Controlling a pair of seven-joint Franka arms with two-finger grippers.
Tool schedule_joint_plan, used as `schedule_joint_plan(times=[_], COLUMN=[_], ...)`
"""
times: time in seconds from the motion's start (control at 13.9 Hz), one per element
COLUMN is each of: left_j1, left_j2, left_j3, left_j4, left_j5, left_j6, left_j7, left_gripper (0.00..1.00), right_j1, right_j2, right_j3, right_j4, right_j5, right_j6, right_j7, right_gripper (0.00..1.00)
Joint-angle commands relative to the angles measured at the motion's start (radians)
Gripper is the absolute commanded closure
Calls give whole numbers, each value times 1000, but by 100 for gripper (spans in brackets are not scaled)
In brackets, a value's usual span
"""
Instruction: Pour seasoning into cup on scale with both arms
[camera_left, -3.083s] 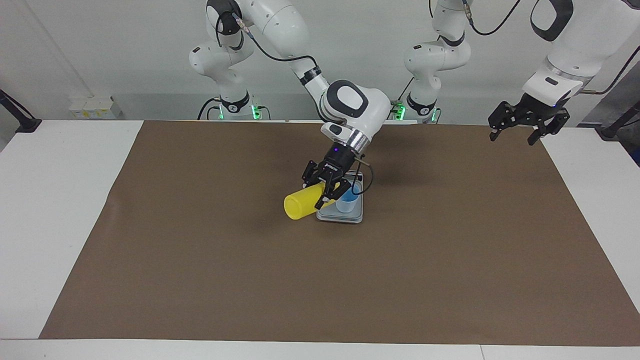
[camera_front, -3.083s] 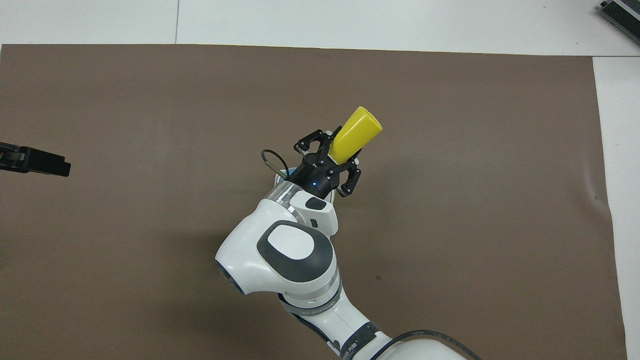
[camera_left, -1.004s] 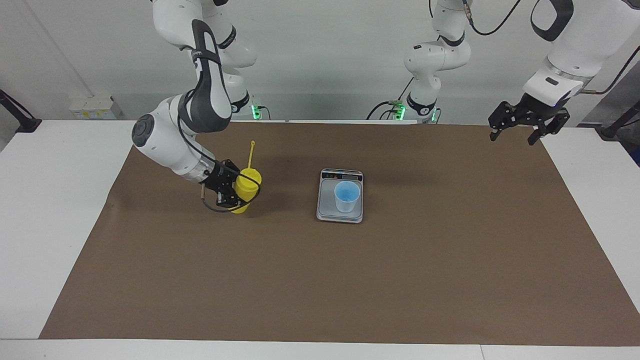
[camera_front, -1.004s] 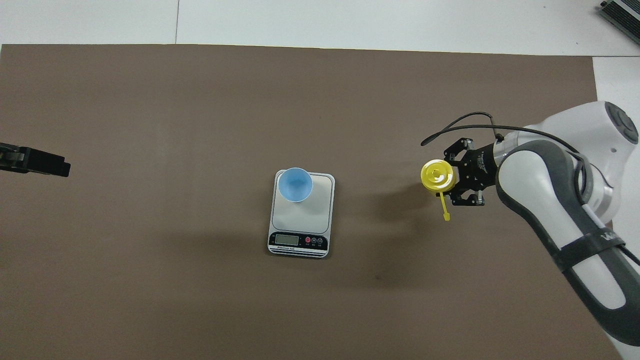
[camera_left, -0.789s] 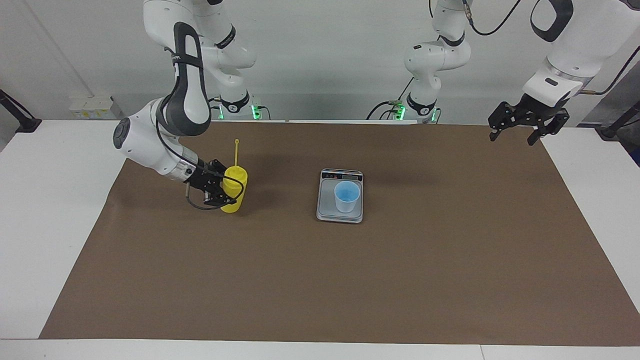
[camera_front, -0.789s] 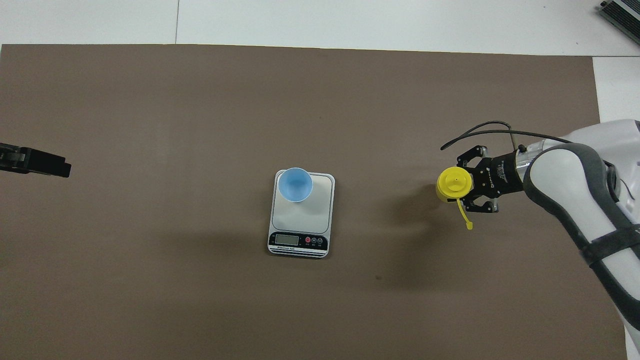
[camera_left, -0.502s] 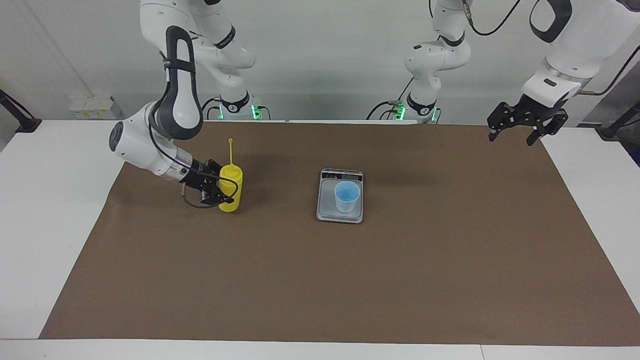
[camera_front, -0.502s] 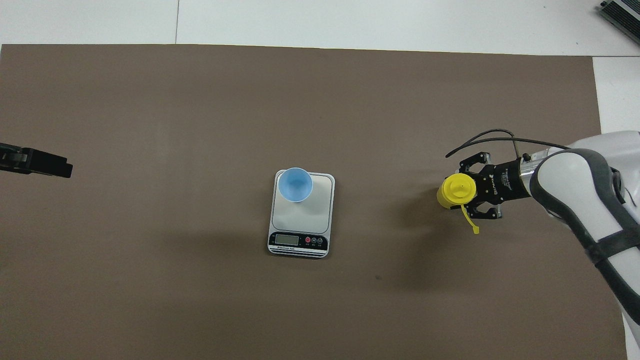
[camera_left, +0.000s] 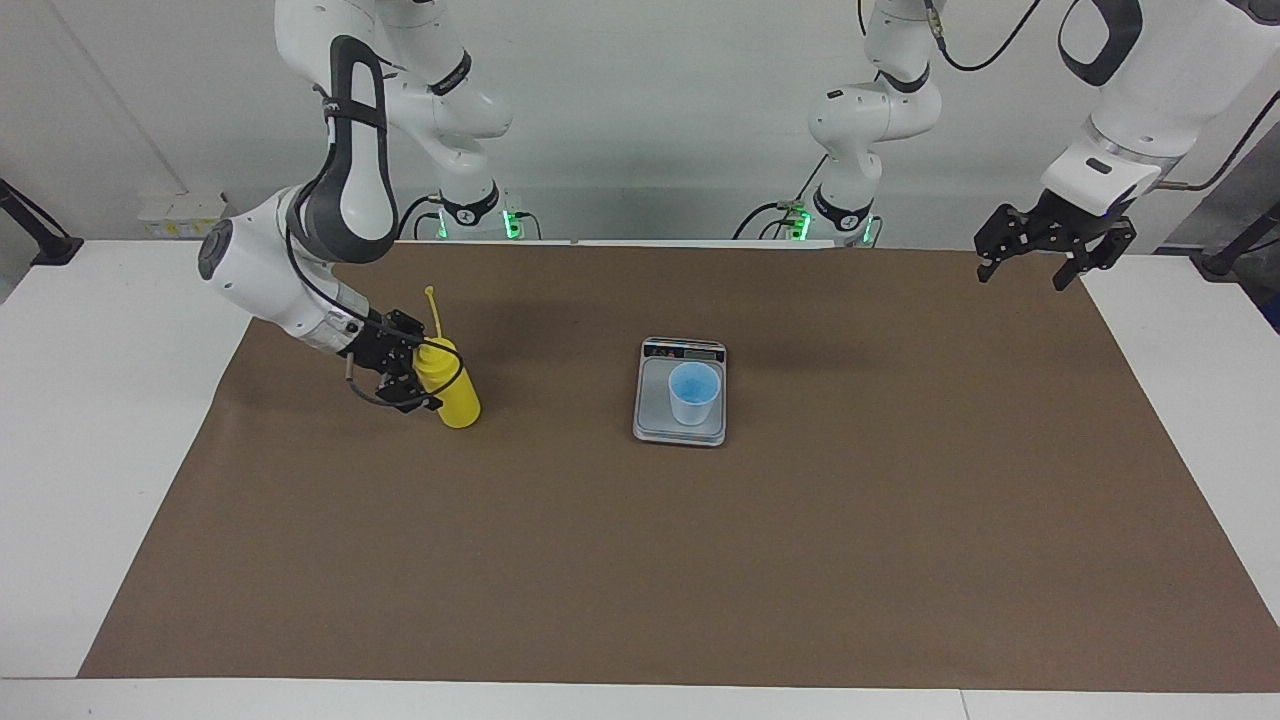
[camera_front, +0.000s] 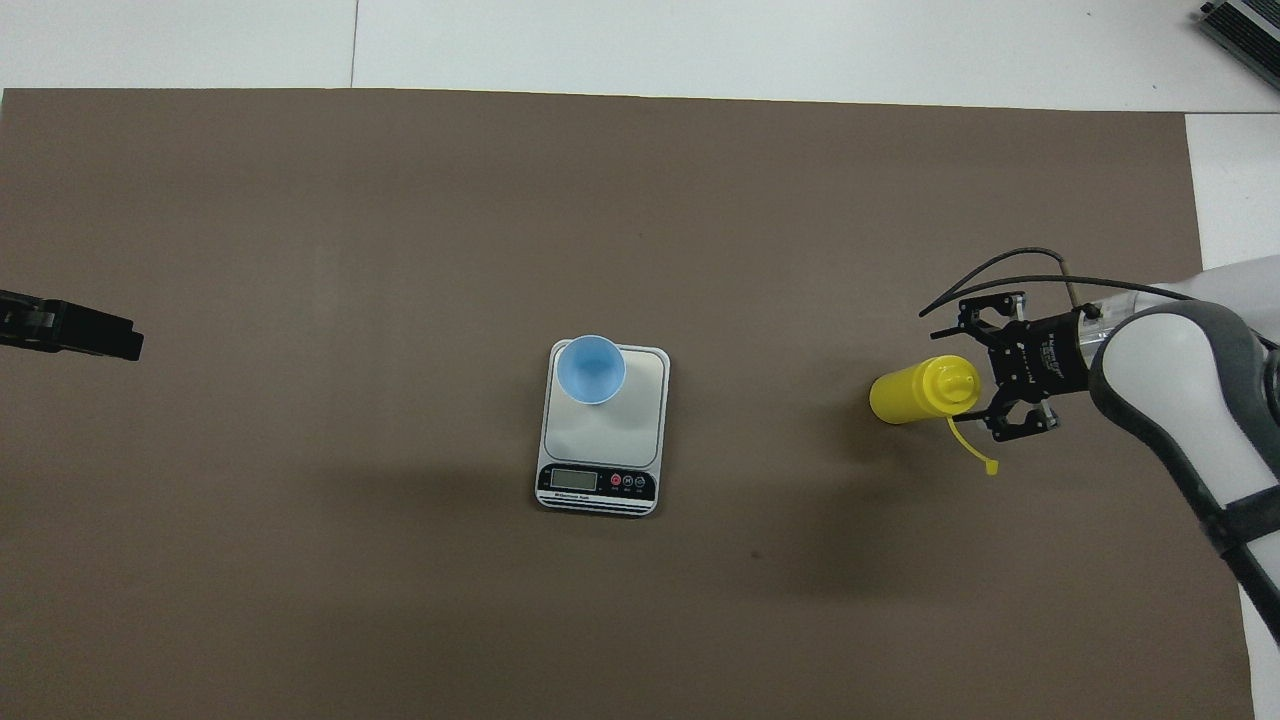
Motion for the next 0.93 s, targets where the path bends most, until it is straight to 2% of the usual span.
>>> schedule_joint_plan(times=[0.0,0.29,0.5,0.65,0.86], left_j1=[-4,-3,-4,2,10], left_j2=[-32,-35,-35,-35,-7], left_j3=[-2,-2,-2,0,3], left_j4=[-30,-37,-37,-42,7], left_j5=[18,18,18,18,6], left_j6=[-5,8,5,13,-5], left_j7=[-2,-8,-6,-11,-14], left_gripper=[0,0,0,0,0], right_j1=[-22,-12,28,59,131], right_j2=[-42,-109,-163,-169,-140], right_j3=[6,15,21,21,26], right_j4=[11,52,67,94,213], right_j5=[-101,-336,-365,-368,-494], right_j6=[0,-8,-16,-45,-140], right_j7=[-113,-390,-556,-566,-578], right_gripper=[0,0,0,0,0])
